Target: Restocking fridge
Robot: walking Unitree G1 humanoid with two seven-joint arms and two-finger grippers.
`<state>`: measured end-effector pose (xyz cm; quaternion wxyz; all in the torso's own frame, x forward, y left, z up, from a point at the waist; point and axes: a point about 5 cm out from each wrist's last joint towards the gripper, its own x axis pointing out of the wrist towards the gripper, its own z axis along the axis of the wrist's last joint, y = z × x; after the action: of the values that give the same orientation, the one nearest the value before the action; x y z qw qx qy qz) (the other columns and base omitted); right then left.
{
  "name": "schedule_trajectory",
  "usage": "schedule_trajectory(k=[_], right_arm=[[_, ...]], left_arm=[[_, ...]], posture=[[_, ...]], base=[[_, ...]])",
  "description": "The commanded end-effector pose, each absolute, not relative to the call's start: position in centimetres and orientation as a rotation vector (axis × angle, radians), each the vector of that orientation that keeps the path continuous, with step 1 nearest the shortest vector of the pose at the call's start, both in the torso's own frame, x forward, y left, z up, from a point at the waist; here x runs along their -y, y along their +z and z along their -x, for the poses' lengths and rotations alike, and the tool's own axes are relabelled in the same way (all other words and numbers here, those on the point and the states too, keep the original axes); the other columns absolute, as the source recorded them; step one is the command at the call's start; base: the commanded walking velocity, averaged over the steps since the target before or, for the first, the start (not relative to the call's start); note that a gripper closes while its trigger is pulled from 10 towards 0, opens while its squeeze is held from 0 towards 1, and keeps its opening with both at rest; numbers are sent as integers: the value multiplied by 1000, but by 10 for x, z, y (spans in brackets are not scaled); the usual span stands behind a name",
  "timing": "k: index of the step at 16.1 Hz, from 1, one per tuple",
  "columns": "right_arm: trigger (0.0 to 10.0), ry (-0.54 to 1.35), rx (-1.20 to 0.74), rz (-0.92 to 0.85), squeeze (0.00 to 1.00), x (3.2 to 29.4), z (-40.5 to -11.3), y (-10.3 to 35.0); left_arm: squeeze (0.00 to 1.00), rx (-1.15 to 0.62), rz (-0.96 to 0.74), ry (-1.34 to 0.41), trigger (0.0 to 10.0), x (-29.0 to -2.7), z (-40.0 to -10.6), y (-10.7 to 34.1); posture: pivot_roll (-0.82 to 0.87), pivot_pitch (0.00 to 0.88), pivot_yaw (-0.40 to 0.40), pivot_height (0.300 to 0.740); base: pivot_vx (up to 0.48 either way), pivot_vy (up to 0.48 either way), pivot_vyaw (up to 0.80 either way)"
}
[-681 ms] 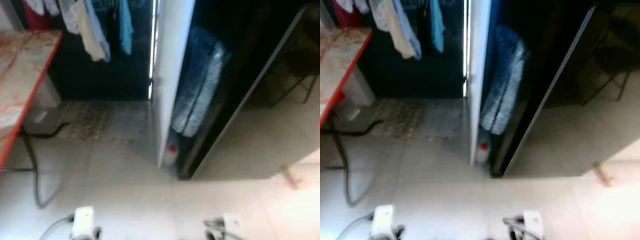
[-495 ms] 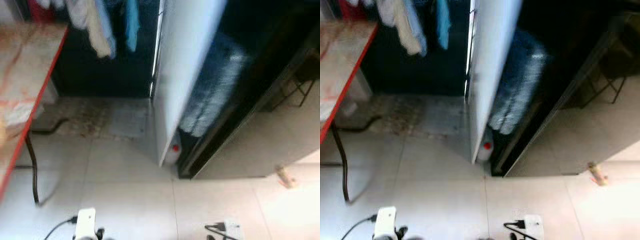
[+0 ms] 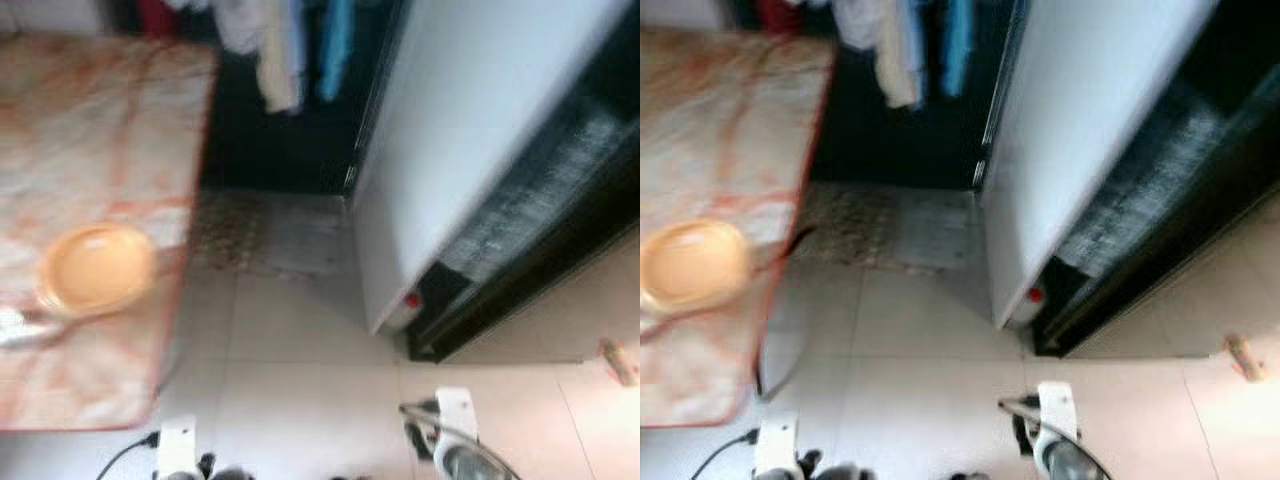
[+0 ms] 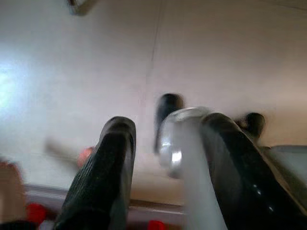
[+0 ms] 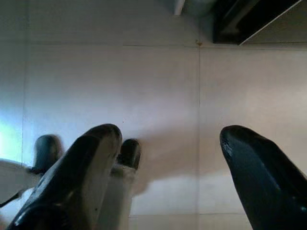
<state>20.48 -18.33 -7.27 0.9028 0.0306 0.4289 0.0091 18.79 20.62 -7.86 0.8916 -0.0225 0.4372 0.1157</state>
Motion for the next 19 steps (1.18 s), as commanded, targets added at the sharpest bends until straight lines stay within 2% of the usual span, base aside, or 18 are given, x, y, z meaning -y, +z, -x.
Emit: schedule_trajectory(k=[1, 6, 18, 19], right_arm=[[10000, -17, -927, -52, 0, 193, -192, -78], [10000, 27, -929, -44, 0, 175, -191, -81], [10000, 36, -915, -53, 0, 179, -198, -77], [10000, 50, -918, -66, 0, 173, -196, -79]], left_arm=[[0, -941, 42, 221, 10000, -199, -180, -84], [0, -931, 53, 236, 10000, -201, -178, -84], [0, -942, 42, 224, 10000, -204, -177, -84], [0, -942, 31, 225, 10000, -209, -178, -83]], posture=[[12, 174, -127, 740], [10, 174, -144, 740], [13, 167, -121, 740], [19, 192, -95, 740]], base=[[0, 0, 0], [0, 0, 776], [0, 0, 800], [0, 0, 656]])
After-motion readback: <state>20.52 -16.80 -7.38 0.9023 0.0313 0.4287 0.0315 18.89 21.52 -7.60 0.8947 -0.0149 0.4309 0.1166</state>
